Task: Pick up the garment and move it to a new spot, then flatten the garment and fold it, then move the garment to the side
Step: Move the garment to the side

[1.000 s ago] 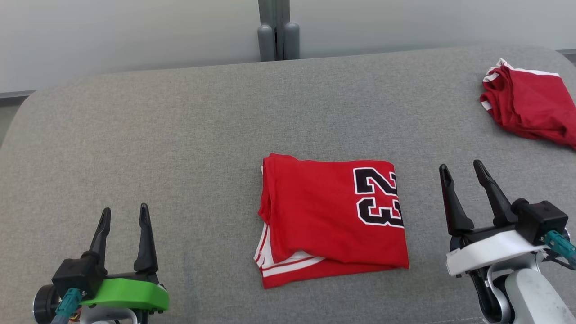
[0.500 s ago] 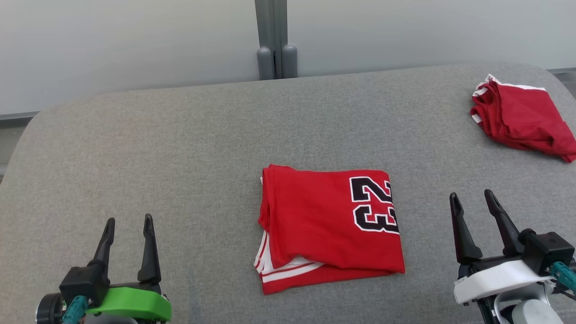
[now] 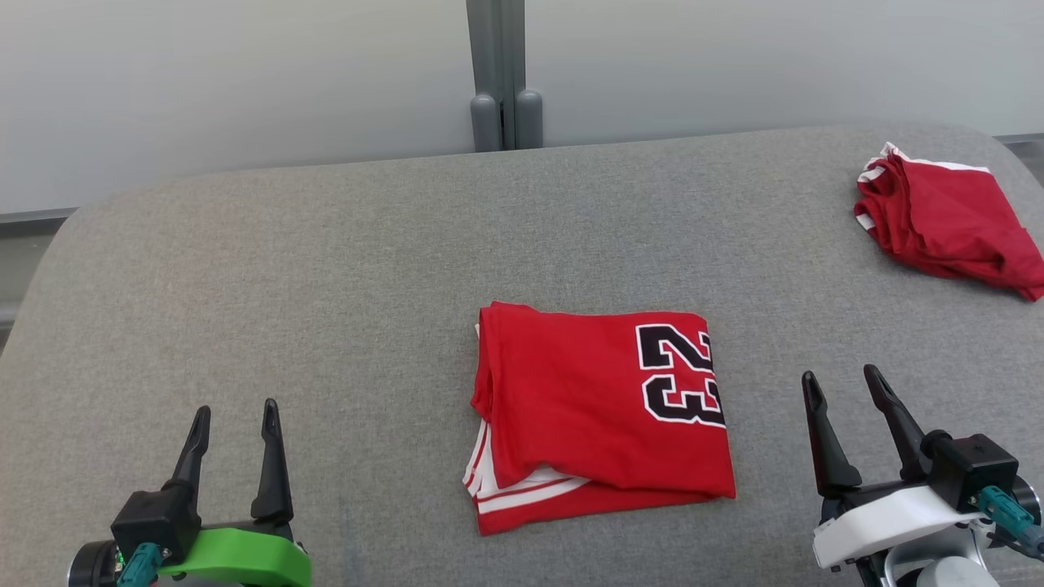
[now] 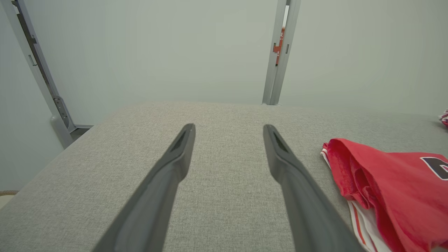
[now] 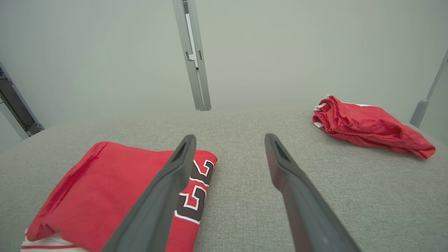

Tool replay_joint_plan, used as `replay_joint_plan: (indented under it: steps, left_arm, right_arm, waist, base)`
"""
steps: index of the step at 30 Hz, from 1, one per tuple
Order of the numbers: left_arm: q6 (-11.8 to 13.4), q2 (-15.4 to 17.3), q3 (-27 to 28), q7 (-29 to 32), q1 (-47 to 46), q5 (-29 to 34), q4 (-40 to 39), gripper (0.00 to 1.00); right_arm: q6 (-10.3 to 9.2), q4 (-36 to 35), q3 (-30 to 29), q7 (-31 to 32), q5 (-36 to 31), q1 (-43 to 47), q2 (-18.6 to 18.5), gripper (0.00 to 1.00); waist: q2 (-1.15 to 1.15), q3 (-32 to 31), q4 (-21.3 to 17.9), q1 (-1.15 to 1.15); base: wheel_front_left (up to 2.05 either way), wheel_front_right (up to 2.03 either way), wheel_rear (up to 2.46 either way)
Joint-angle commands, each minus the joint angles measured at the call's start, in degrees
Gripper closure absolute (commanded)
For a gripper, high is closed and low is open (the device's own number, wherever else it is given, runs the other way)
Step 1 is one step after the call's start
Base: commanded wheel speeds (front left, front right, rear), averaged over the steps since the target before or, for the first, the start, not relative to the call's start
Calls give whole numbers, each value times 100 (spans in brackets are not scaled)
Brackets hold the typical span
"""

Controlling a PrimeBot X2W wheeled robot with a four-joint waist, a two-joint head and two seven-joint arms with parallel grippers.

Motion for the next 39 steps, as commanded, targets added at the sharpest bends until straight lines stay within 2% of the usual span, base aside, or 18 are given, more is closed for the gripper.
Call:
replay_joint_plan:
  steps: [1, 28, 34, 39]
  left_arm:
    - [20, 16, 2, -16, 78, 11, 6, 0]
    - [39, 18, 17, -16, 82, -28, 13, 0]
    - [53, 17, 8, -16, 30, -29, -23, 0]
    - [54, 15, -43, -16, -93, -39, -34, 0]
  right_arm:
    - [0, 21, 9, -15, -3, 36, 0, 0]
    - [0, 131, 81, -15, 51, -50, 32, 0]
    - [0, 108, 281, -15, -35, -322, -4, 0]
    - [0, 349, 500, 19, -88, -732, -39, 0]
  waist:
    - [0, -1, 4, 0]
    - [0, 11, -4, 0]
    - [0, 107, -1, 0]
    - [0, 242, 51, 0]
  base:
    - [0, 0, 0]
    - [0, 0, 0]
    - [0, 0, 0]
    - [0, 0, 0]
